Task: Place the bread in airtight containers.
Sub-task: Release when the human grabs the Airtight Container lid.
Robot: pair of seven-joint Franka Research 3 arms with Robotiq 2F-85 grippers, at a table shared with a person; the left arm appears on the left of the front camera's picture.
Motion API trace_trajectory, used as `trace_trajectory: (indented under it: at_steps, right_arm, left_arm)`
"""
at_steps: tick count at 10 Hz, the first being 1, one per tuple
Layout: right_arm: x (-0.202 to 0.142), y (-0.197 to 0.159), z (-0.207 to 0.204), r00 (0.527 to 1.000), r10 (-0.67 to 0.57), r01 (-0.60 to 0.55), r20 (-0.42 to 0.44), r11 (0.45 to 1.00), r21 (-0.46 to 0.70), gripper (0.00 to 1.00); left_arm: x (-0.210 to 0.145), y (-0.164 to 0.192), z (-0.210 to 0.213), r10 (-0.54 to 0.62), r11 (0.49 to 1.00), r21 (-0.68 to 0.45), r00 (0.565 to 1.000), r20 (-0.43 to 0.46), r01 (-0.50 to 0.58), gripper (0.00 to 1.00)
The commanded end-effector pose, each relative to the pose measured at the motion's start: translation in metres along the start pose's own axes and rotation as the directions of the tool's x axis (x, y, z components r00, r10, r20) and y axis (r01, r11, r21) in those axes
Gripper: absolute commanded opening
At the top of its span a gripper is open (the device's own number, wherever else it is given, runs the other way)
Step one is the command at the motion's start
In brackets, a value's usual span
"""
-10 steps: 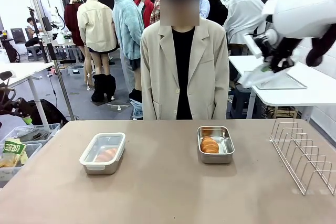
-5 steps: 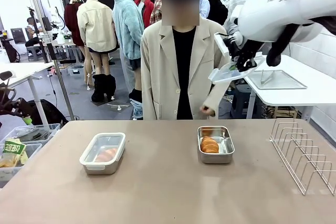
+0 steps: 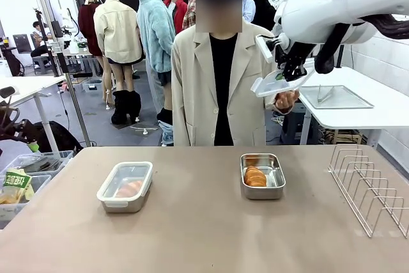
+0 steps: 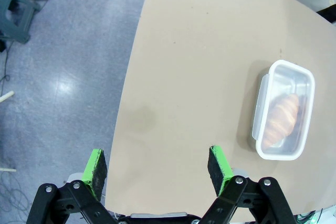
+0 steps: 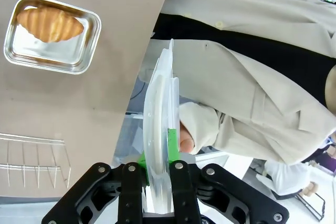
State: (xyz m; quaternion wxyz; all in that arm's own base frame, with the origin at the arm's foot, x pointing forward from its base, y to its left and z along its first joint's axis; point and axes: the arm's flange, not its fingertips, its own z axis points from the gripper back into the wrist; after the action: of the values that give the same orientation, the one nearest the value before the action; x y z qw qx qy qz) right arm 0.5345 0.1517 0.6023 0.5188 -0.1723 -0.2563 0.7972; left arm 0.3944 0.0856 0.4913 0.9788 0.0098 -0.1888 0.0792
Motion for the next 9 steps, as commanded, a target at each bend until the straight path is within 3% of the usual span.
trace_trajectory:
  at_steps: [1, 3, 4, 8, 9]
  right_arm:
    - [0.0, -0.014, -0.003, 1.0, -0.024, 0.024, -0.004, 0.999, 0.032, 0.0]
    - [-0.001, -0.017, -0.006, 0.999, -0.045, 0.047, -0.029, 0.998, 0.043, 0.02]
    - [-0.001, -0.017, -0.004, 0.999, -0.05, 0.051, -0.018, 0.998, 0.047, 0.1]
    - [-0.028, 0.004, 0.038, 0.996, -0.085, 0.074, 0.029, 0.958, 0.278, 0.87]
    - [-0.041, 0.013, 0.054, 0.999, -0.045, 0.035, 0.02, 0.939, 0.342, 1.0]
  left_arm:
    - [0.0, 0.001, 0.001, 0.002, 1.0, 0.0, 1.0, -0.003, -0.002, 1.0]
    - [0.0, 0.001, 0.001, 0.002, 1.0, 0.0, 1.0, -0.003, -0.002, 1.0]
    - [0.0, 0.001, 0.001, 0.002, 1.0, 0.0, 1.0, -0.003, -0.002, 1.0]
    - [0.0, 0.001, 0.001, 0.002, 1.0, 0.0, 1.0, -0.003, -0.002, 1.0]
    - [0.0, 0.001, 0.001, 0.002, 1.0, 0.0, 1.0, -0.003, -0.002, 1.0]
